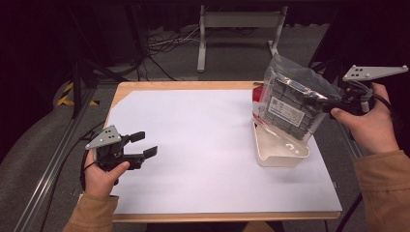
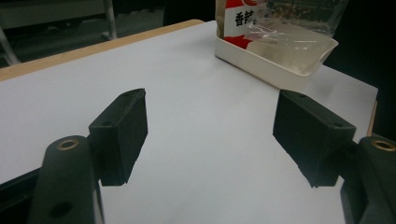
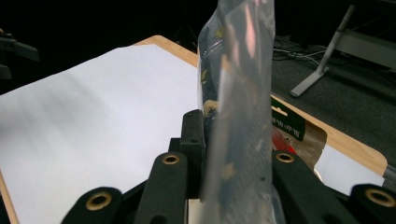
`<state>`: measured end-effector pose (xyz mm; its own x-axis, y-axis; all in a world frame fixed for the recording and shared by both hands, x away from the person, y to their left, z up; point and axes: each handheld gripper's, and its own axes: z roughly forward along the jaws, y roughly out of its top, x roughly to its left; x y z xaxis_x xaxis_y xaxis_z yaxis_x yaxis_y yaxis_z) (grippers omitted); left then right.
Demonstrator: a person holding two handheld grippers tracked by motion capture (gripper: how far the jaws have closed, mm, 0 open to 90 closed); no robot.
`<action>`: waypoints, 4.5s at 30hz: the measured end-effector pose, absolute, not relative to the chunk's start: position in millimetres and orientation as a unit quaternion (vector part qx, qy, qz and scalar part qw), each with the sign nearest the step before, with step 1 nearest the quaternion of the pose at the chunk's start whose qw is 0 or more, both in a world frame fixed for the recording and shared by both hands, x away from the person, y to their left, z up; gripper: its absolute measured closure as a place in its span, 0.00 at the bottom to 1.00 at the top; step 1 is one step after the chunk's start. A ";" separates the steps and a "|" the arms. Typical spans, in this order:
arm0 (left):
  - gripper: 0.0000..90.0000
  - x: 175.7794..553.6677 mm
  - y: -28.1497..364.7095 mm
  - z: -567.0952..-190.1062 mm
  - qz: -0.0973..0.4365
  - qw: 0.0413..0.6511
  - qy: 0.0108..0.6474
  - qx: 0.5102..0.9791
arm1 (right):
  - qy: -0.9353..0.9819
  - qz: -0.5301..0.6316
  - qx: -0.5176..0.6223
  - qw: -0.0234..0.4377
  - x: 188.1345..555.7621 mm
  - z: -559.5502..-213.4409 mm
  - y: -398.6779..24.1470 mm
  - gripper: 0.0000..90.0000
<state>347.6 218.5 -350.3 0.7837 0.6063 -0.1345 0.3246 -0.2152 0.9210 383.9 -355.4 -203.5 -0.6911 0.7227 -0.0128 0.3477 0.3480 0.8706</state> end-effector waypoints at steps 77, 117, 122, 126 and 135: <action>0.29 350.0 214.5 -354.8 0.119 0.545 0.309 0.771 | 0.837 0.325 0.413 0.154 423.5 -264.3 -343.6 0.80; 0.21 325.4 226.2 -362.9 0.130 0.521 0.302 0.788 | 0.748 0.462 0.377 0.292 350.7 -247.8 -387.3 0.28; 0.19 314.7 232.3 -371.9 0.136 0.518 0.299 0.790 | 0.733 0.483 0.376 0.299 322.5 -267.6 -389.0 0.27; 0.18 309.3 236.5 -378.2 0.138 0.522 0.302 0.786 | 0.729 0.501 0.370 0.285 310.0 -295.4 -384.7 0.27; 0.17 308.5 243.0 -382.0 0.143 0.531 0.308 0.777 | 0.717 0.523 0.378 0.264 305.0 -347.3 -375.4 0.26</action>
